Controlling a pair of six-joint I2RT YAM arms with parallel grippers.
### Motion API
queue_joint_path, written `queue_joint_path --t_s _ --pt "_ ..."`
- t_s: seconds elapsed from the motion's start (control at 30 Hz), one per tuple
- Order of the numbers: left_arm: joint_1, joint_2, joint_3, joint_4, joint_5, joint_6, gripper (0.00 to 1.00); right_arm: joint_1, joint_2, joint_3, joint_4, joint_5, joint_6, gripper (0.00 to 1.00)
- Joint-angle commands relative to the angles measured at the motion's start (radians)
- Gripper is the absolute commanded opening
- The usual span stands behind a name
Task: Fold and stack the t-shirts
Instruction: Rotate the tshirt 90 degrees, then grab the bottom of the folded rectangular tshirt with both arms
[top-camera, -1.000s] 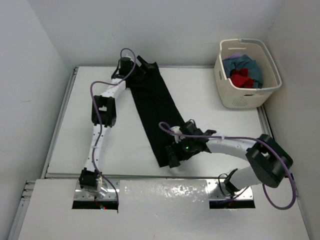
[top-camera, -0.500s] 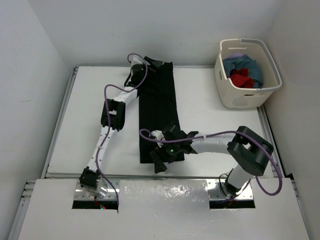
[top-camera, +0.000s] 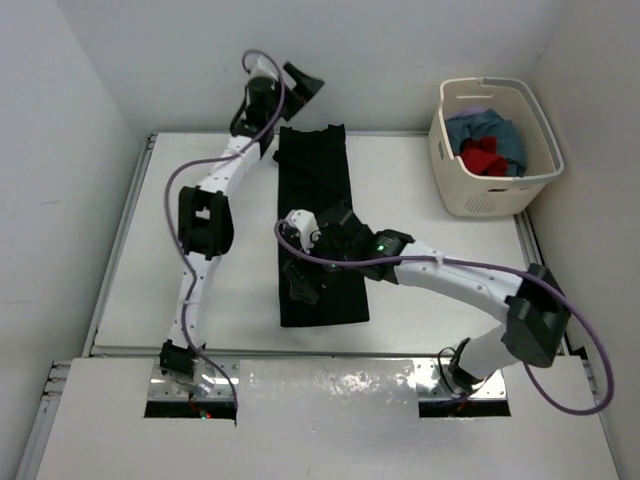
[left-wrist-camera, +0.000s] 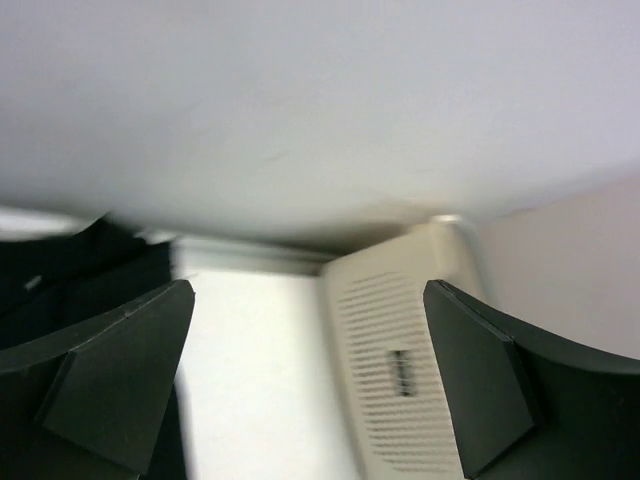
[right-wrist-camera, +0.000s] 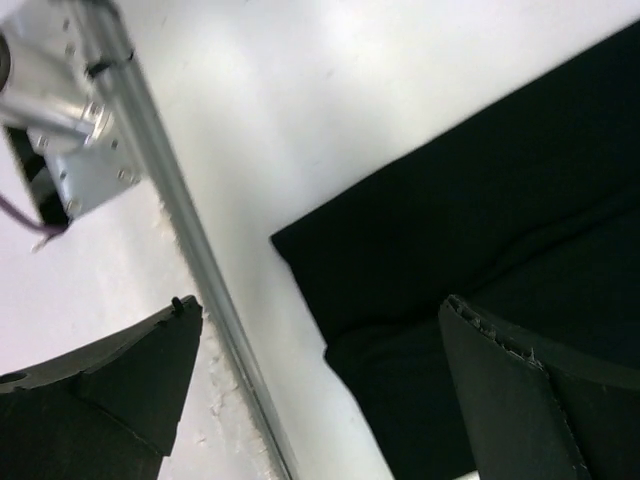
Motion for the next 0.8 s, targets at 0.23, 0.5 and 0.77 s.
queue_joint_path --t_s 0.23,0.5,0.77 --pt "-0.03 -0.86 -0.653 -0.306 -0.018 0.241 1.0 -0.253 -0.303 -0.236 -0.053 0.175 0.19 0.99" --pt "-0.124 -1.35 -1.431 -0.493 -0.117 0.117 1.0 -0.306 -0.348 -0.416 -0.098 0.168 0.254 0.99" --pt "-0.326 -1.496 -1.854 -0.488 -0.031 -0.082 1.0 -0.308 -0.281 -0.557 0.043 -0.019 0.365 0.99"
